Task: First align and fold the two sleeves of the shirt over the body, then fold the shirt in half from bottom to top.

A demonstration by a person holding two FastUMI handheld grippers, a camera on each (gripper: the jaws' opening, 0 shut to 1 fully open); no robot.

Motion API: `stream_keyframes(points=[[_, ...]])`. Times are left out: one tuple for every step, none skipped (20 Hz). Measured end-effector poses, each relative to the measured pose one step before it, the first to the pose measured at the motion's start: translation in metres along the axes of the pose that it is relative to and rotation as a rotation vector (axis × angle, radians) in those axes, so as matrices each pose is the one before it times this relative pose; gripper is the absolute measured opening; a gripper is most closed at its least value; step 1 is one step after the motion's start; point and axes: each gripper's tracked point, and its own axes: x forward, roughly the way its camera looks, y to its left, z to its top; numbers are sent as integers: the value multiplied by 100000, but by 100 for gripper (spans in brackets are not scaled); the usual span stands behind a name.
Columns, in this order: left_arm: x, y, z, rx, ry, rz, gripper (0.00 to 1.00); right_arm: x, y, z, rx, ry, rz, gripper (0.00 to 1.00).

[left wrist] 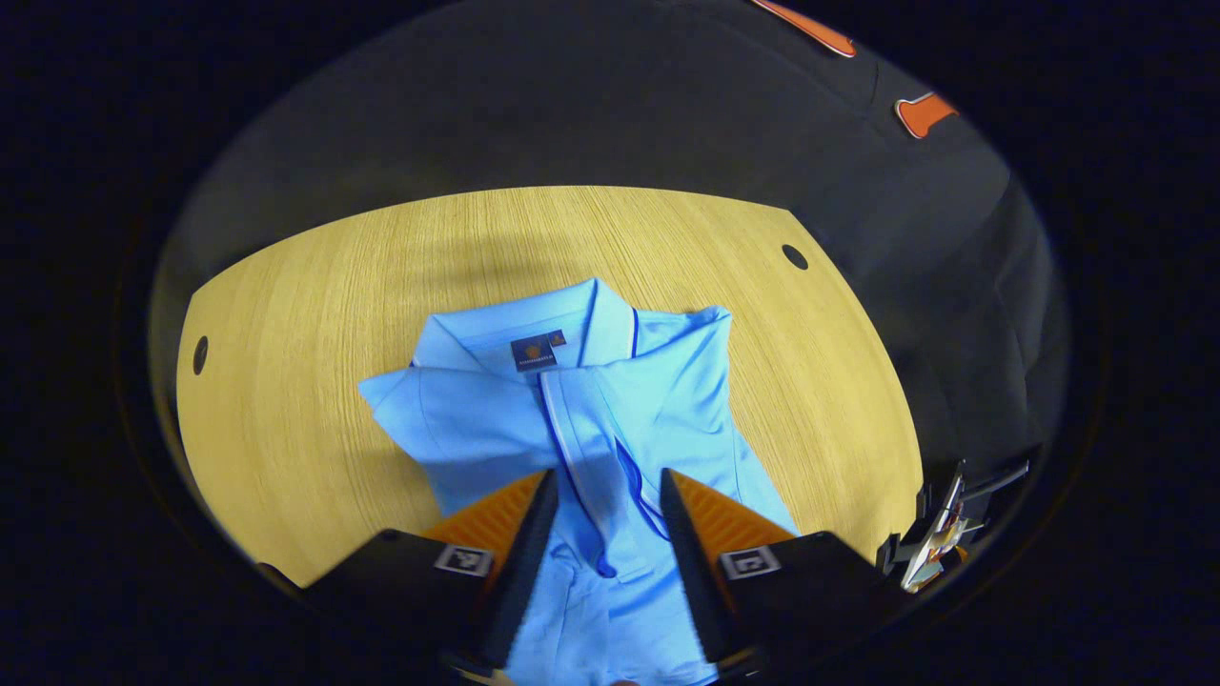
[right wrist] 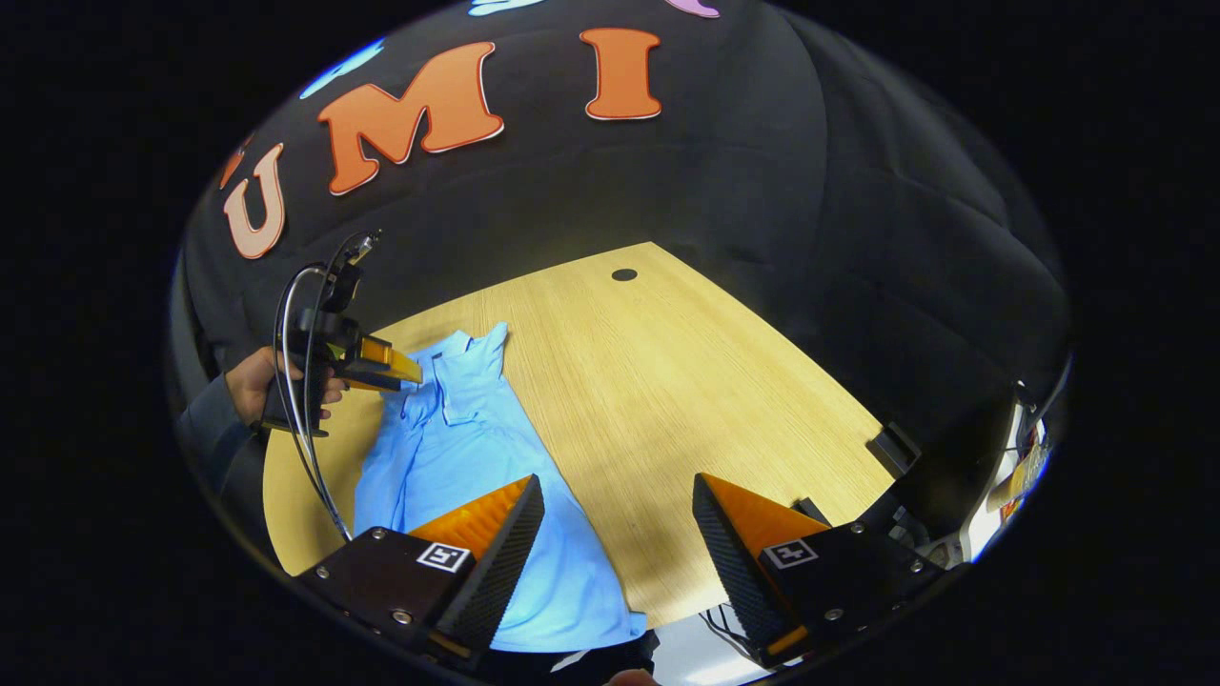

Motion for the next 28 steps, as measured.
stream_keyframes(points=[[-417,281,-1016,-65,1262,760,86,-3,315,-84,-885,547,1326,96],[-690,155,-595,-608,-192,336,100,101,191,-133,-1026,793,1385,96],[-807,181,-812,-546,-583,308,100,98,280,-144,-1257,773,2025,96],[-1048,273,-866,-986,-700,672,100,84,281,-101,-1221,779,1834,97],[-1106,104,-835,-1129,-1042,-11,100,141,297,-272,-1654,1140,2530,97],[-1125,-7,-921,-1121,-967,-331,100,186,293,-264,-2016,1015,2078,97],[-1095,36,-1223,-1118,-664,-611,96,131,182,-387,-2314,1319,1750,98],[-1043,-108,-1122,-1192,-304,-353,100,160,138,-385,-2130,1252,1522,98],[-1042,218,-1058,-1390,-626,568,100,166,168,-491,-1737,1166,1586,98],[-765,234,-1060,-1739,-515,895,99,175,317,-398,-1305,1228,2056,98],[-769,72,-1456,-1424,370,341,99,206,343,-402,-945,959,2008,98],[-709,164,-1229,-1275,-122,291,99,215,283,-409,-763,1134,1942,98],[-637,128,-1173,-783,65,283,100,106,289,-457,-857,1163,1823,98],[-540,247,-1312,-367,156,767,99,205,225,-628,-1178,1208,1354,98],[-430,211,-1233,-134,417,680,99,175,104,-617,-1401,1569,1053,98],[-523,216,-1327,-25,509,539,99,248,24,-771,-1492,1892,724,97],[-361,272,-1407,-104,936,716,99,278,0,-963,-1258,2531,547,98],[-241,492,-1541,-187,1172,983,99,227,139,-1107,-956,2880,1315,98],[-196,506,-1470,-465,1588,1448,99,310,257,-818,-729,1538,1523,98],[10,579,-1723,-750,1779,1439,99,222,-20,-1098,-245,2370,515,98],[-26,417,-1613,-1056,1829,778,99,92,52,-956,176,2239,772,98],[-82,292,-1385,-797,1399,383,99,253,46,-988,132,2075,391,98],[77,368,-1191,-271,1155,717,99,131,-24,-849,23,1855,377,98],[-53,726,-1150,58,1118,1932,99,155,25,-695,-208,1465,561,98],[-28,632,-1043,193,915,2509,100,46,86,-742,-477,1646,474,98],[62,366,-989,-343,873,1233,100,82,184,-809,-1171,1445,457,98],[-29,70,-922,-736,1220,-137,99,245,45,-701,-1548,1645,-266,98],[49,73,-1009,-860,1250,194,99,209,100,-683,-1347,1503,-20,98]])
